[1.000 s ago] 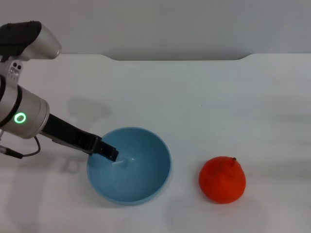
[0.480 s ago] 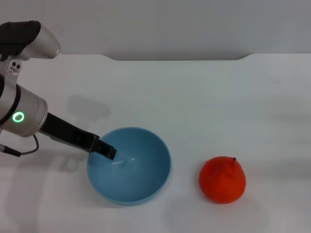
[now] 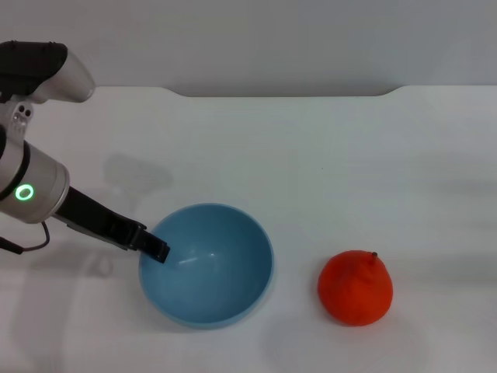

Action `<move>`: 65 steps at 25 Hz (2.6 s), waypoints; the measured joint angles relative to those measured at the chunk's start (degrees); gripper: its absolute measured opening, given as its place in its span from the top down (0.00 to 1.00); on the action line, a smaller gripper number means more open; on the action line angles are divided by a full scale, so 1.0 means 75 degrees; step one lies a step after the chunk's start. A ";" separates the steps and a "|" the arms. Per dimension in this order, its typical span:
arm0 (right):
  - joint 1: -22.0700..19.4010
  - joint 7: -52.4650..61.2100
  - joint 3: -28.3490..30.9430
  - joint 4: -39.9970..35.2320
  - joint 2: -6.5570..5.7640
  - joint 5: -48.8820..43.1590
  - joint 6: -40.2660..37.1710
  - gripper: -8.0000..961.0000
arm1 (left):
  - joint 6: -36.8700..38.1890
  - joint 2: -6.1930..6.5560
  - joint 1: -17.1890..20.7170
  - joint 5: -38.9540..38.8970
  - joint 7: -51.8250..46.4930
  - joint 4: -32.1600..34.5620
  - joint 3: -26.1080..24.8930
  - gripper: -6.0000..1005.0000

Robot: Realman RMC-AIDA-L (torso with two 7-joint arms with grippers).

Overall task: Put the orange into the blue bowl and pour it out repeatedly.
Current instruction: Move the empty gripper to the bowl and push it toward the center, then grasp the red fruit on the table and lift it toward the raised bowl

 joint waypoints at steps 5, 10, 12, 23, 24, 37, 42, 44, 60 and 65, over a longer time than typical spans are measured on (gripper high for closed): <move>0.0044 0.0000 -0.0009 0.0037 0.0009 0.0000 -0.0036 0.48 | 0.0010 -0.0013 -0.0092 -0.0004 0.0003 -0.0294 0.0040 0.35; 0.0072 0.0004 -0.0039 0.0048 0.0023 0.0000 -0.0091 0.48 | -0.0057 -0.0024 -0.0359 -0.0004 0.0227 -0.1036 0.0062 0.35; 0.0073 0.0004 -0.0031 0.0048 0.0023 0.0000 -0.0092 0.48 | -0.0100 -0.0028 -0.0401 -0.0004 0.0285 -0.1153 0.0062 0.35; 0.0055 -0.0018 0.0005 0.0046 0.0023 0.0000 -0.0399 0.49 | -0.0613 -0.0062 -0.0790 -0.0039 0.0448 -0.2019 0.0049 0.45; 0.0049 -0.0022 0.0005 0.0046 0.0024 0.0000 -0.0400 0.49 | -0.0629 -0.0066 -0.0808 -0.0039 0.0511 -0.2022 0.0067 0.47; 0.0132 0.0365 -0.0066 0.0415 0.0029 -0.0035 -0.0580 0.50 | -0.0860 -0.0081 -0.0875 -0.0135 0.0484 -0.2045 0.0069 0.81; 0.0312 0.1132 -0.0097 0.0606 0.0000 -0.0174 -0.0479 0.50 | -0.0991 -0.0048 -0.0819 -0.0397 0.0481 -0.2001 -0.0055 0.95; 0.0351 0.2066 -0.0103 0.0489 -0.0023 -0.0520 -0.0233 0.50 | -0.1068 -0.0038 -0.0804 -0.0407 0.0481 -0.1994 -0.0143 0.98; 0.0560 1.5263 -0.2665 -0.7639 -0.0072 -0.8610 -0.1139 0.51 | -0.1983 -0.0035 -0.0700 -0.0400 0.0185 -0.1900 -0.0226 1.00; 0.1329 1.6496 -0.3563 -0.8977 -0.0188 -1.0786 -0.2616 0.51 | -0.1996 -0.0035 -0.0672 -0.0393 0.0175 -0.1886 -0.0226 1.00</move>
